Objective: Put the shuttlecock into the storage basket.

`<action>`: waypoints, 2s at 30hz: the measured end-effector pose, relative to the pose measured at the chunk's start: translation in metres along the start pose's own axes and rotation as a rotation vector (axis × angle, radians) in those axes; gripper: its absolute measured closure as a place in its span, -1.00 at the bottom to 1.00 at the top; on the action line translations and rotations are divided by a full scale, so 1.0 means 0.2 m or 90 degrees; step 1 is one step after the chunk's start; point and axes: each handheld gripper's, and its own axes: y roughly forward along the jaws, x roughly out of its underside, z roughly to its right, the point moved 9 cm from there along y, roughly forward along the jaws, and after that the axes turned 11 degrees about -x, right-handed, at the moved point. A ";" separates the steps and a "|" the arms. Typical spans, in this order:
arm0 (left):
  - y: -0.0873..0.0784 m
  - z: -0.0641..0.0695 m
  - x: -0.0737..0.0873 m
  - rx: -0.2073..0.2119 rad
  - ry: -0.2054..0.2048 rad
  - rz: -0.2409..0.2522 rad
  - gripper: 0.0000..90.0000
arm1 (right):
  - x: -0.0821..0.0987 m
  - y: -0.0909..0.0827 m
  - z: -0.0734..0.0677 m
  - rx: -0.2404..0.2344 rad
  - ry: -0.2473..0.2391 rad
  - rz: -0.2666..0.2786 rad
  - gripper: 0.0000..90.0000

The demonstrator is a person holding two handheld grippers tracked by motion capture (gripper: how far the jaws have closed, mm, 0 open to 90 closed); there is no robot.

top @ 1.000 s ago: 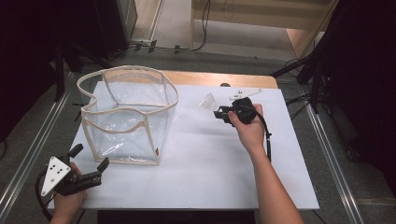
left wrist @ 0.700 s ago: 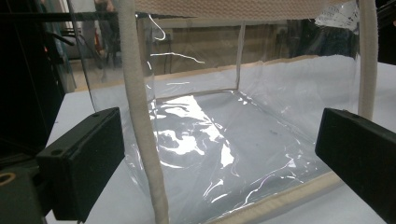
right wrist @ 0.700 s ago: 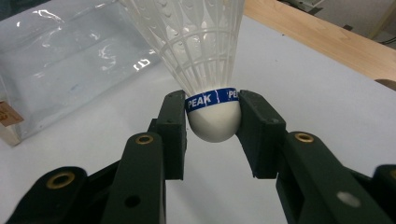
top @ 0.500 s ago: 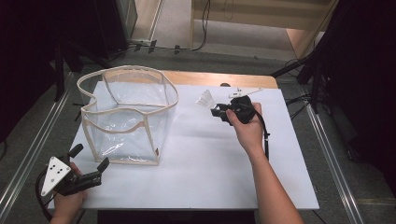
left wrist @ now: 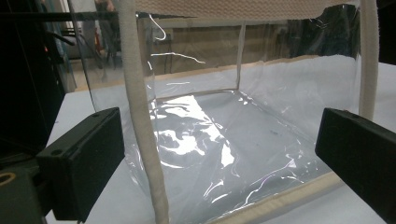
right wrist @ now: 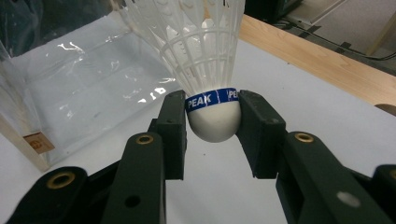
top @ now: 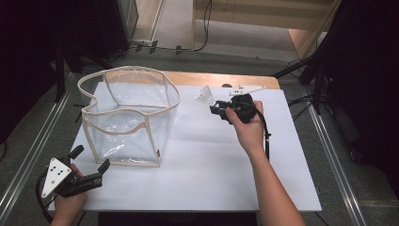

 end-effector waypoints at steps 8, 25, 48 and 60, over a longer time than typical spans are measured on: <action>0.00 0.00 0.00 0.001 0.001 0.000 -0.95 | -0.04 0.00 -0.04 -0.004 -0.007 0.008 0.38; 0.00 0.00 0.00 0.003 0.000 0.000 -0.95 | -0.16 0.00 -0.14 -0.020 -0.017 0.042 0.37; 0.00 0.00 0.00 0.002 -0.004 0.003 -0.95 | -0.28 -0.01 -0.24 -0.035 -0.038 0.063 0.37; 0.00 0.00 0.00 0.003 -0.002 0.003 -0.95 | -0.36 -0.01 -0.31 -0.045 -0.052 0.078 0.37</action>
